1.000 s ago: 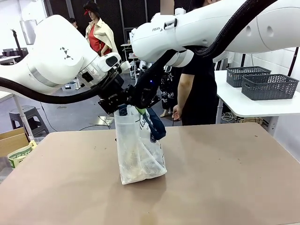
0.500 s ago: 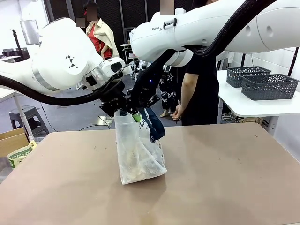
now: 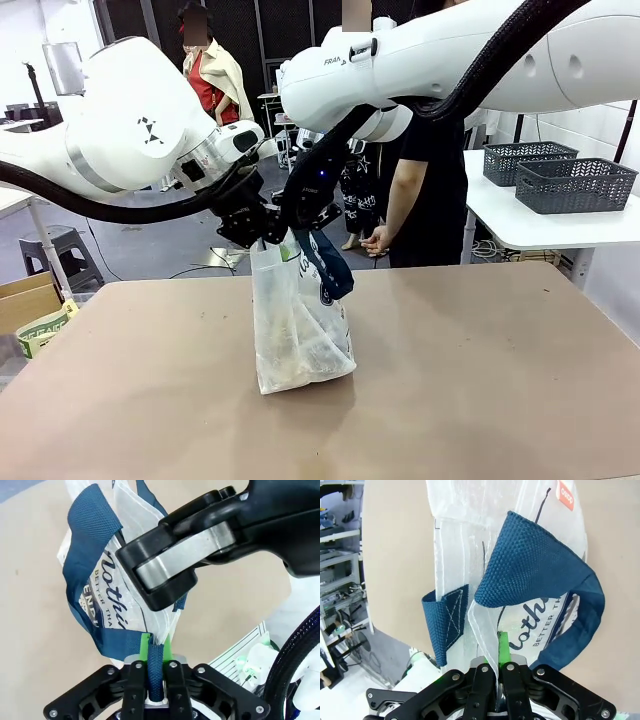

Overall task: Transfer purchased items from the store into the shopping bag.
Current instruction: Move the Reusable shopping bag to the right side of the table.

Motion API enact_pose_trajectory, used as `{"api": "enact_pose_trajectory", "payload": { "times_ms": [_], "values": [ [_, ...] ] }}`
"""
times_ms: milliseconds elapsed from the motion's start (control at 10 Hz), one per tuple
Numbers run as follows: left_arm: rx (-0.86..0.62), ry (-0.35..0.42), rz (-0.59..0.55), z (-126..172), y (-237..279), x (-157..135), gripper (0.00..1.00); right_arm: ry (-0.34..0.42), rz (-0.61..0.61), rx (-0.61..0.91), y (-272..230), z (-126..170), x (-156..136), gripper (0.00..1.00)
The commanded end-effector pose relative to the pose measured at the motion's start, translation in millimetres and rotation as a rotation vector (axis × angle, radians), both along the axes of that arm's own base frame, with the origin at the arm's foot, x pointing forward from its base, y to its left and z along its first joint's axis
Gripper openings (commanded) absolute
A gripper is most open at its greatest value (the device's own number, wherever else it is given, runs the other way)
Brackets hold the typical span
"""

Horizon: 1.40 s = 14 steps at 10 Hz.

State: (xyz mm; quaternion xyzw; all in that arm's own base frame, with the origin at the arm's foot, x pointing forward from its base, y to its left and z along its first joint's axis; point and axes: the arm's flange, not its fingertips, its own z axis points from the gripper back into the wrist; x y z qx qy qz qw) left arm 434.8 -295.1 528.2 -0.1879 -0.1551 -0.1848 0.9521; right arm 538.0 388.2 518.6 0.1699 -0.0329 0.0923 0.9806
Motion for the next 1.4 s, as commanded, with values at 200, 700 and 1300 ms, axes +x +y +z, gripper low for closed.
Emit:
{"api": "enact_pose_trajectory", "payload": {
  "times_ms": [200,700,1300],
  "values": [
    [-0.008,-0.008,0.013,2,7,-4,0.0,0.0,0.073,-0.014,-8,2,-3,0.0],
    [0.001,0.001,0.001,-1,1,0,0.0,-0.036,0.19,0.021,-23,10,-15,0.38],
    [0.001,0.001,0.001,-1,1,0,0.0,-0.063,0.368,0.083,-65,39,-42,1.0]
  ]
}}
